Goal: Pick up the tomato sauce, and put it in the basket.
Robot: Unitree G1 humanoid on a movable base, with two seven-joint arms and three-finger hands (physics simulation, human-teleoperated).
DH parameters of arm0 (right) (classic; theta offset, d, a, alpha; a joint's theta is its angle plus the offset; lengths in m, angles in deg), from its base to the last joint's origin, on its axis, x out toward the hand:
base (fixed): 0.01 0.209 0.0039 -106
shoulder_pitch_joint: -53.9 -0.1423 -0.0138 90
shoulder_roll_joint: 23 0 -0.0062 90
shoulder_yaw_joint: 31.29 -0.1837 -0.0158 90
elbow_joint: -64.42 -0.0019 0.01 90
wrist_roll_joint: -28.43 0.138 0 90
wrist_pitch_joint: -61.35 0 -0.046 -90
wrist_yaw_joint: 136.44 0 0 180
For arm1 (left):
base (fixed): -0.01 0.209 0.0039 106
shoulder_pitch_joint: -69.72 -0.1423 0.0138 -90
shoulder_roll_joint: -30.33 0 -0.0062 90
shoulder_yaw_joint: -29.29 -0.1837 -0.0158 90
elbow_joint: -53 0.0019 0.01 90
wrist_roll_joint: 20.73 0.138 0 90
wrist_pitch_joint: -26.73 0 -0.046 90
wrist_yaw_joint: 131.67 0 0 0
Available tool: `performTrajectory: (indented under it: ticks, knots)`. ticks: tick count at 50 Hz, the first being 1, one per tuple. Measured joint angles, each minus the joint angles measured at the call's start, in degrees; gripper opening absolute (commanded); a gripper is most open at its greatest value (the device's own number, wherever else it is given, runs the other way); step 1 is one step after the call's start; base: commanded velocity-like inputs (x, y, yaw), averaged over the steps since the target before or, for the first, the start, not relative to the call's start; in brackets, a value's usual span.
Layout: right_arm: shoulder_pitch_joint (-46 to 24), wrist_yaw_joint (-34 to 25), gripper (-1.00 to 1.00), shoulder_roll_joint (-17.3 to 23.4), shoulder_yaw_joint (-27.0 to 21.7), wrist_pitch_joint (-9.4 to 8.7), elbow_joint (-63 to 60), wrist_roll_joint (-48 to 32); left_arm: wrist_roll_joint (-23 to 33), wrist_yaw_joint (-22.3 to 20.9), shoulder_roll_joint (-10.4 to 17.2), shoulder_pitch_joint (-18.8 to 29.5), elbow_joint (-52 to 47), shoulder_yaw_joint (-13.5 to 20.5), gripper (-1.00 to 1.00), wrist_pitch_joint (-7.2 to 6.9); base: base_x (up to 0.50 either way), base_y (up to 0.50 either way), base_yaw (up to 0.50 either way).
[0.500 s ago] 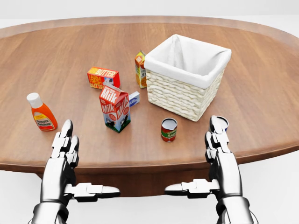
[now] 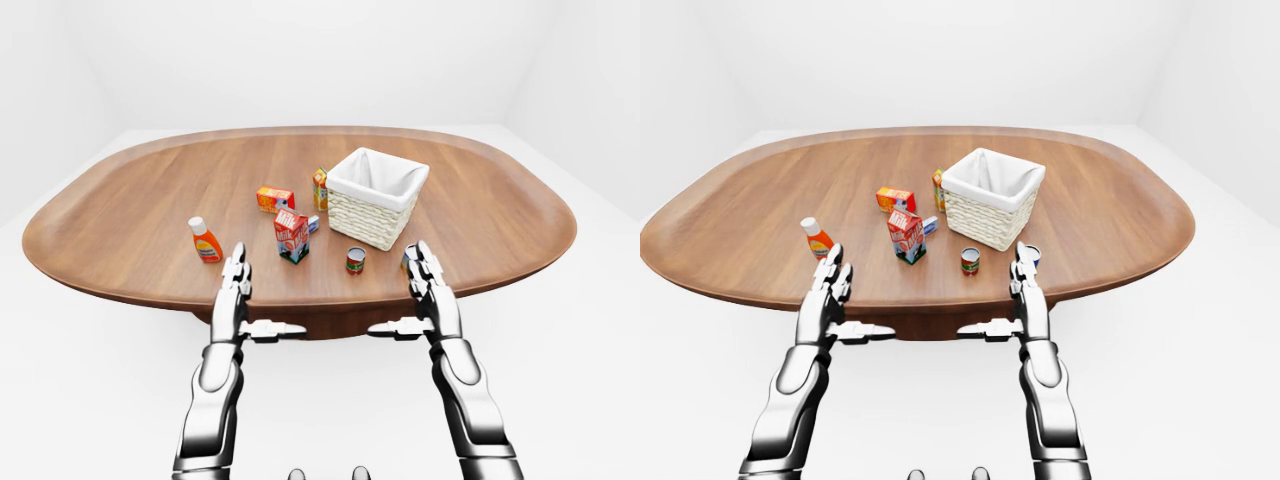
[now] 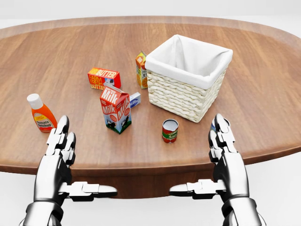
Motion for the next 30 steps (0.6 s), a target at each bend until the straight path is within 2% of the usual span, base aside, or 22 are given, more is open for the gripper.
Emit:
performTrajectory:
  ticks: [2,12,30]
  knots:
    - [0.10,-0.07,1.00,0.00,0.00,-0.39,-0.56,0.11,-0.09,-0.07,0.08,0.08,-0.97,0.18,1.00,-0.74,0.00,0.00,0.00]
    - [0.40,-0.27,1.00,0.07,-0.23,-3.51,-4.56,0.84,-0.20,-0.33,0.42,0.50,-5.21,0.91,1.00,-0.74,0.00,0.00,0.00]
    - [0.52,-0.40,1.00,0.29,-1.07,-3.54,-12.21,2.16,-0.06,-0.76,0.67,0.81,-11.05,1.59,1.00,-0.74,0.00,0.00,0.00]
